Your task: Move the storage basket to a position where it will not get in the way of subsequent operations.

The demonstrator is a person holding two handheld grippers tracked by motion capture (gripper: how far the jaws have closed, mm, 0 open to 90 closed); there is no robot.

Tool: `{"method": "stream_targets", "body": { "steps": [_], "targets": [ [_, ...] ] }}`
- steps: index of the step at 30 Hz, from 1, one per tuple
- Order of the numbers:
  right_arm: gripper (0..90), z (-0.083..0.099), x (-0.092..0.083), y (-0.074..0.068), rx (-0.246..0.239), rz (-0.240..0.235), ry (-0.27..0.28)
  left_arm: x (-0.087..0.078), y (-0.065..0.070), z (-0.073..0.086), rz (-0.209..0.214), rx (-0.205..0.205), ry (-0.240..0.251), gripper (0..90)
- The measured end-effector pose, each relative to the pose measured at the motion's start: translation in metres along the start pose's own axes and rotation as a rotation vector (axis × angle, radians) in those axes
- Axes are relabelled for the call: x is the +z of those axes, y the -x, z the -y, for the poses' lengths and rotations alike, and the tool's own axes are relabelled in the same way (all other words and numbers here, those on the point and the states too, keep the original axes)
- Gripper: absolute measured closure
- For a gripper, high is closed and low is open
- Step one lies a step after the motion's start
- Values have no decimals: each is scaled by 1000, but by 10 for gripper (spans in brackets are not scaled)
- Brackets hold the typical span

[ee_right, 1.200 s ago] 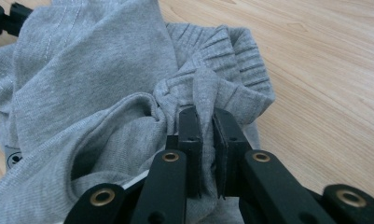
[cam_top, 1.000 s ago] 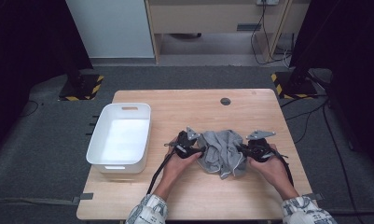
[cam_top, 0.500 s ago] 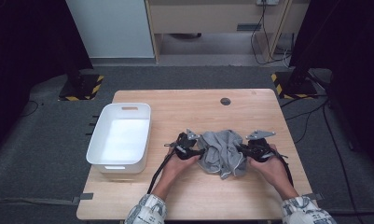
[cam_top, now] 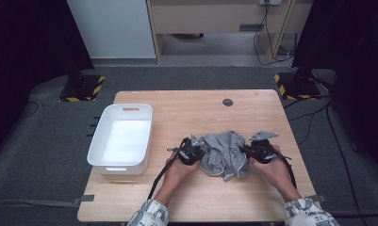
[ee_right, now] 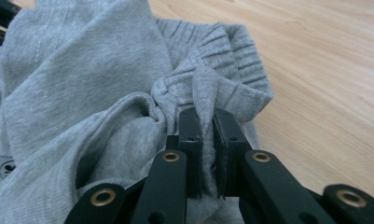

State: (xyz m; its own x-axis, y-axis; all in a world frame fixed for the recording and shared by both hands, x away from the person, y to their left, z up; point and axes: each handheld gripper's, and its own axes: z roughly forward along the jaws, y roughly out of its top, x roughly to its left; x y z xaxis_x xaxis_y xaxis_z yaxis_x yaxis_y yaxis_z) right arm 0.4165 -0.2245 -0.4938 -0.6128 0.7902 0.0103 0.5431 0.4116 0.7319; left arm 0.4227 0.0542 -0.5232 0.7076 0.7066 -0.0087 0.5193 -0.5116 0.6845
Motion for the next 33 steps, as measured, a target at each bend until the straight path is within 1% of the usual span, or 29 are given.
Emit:
{"method": "stream_targets", "body": {
  "steps": [1, 2, 3, 7, 9, 11, 12, 13, 17, 18, 19, 20, 21, 23, 26, 27, 29, 30, 31, 32, 33],
  "targets": [
    [838, 0, 0, 0, 0, 0, 0, -1, 1, 0, -12, 5, -3, 816],
    [840, -1, -2, 1, 0, 14, 5, -3, 0, 1, -38, 7, -4, 831],
    [840, -1, -3, 1, -1, 19, 8, -4, -1, 1, -54, 12, -3, 840],
    [840, -1, -6, 6, -3, 38, 7, -9, -6, 4, -98, -6, 11, 860],
    [841, -1, -7, 9, -2, 50, 6, -11, -7, 5, -111, -6, 12, 864],
    [841, -1, -10, 13, 10, 56, 6, -13, -7, 5, -125, -4, 13, 867],
    [841, 0, -12, 15, 18, 61, 6, -13, -7, 5, -125, -4, 13, 867],
    [842, 1, -13, 18, 21, 65, 5, -16, -7, 5, -139, -2, 19, 868],
    [843, 5, -16, 27, 39, 95, -7, -22, -10, 4, -150, -13, 31, 869],
    [843, 5, -16, 27, 39, 95, -7, -22, -10, 4, -150, -13, 31, 869],
    [843, 6, -17, 31, 38, 109, -20, -25, -13, 5, -160, -19, 37, 869],
    [843, 6, -17, 31, 38, 109, -20, -25, -13, 5, -160, -19, 37, 869],
    [844, 8, -16, 34, 40, 119, -34, -27, -15, 5, -168, -19, 36, 869],
    [844, 11, -13, 35, 39, 126, -55, -28, -16, 7, -178, -5, 27, 870],
    [844, 13, -9, 37, 33, 129, -77, -27, -17, 9, -174, -3, 14, 869],
    [844, 14, -7, 36, 37, 124, -85, -26, -16, 11, -167, 2, 11, 869],
    [844, 14, -6, 35, 25, 125, -79, -25, -15, 12, -159, 3, 17, 862],
    [844, 13, -6, 34, 18, 124, -76, -25, -15, 12, -163, 4, 27, 855],
    [844, 13, -6, 34, 18, 124, -76, -25, -15, 12, -163, 4, 27, 842],
    [843, 13, -6, 34, 19, 126, -67, -27, -16, 12, -171, -2, 40, 819],
    [843, 13, -7, 34, 20, 127, -63, -28, -16, 11, -169, -12, 50, 794]
  ]
}}
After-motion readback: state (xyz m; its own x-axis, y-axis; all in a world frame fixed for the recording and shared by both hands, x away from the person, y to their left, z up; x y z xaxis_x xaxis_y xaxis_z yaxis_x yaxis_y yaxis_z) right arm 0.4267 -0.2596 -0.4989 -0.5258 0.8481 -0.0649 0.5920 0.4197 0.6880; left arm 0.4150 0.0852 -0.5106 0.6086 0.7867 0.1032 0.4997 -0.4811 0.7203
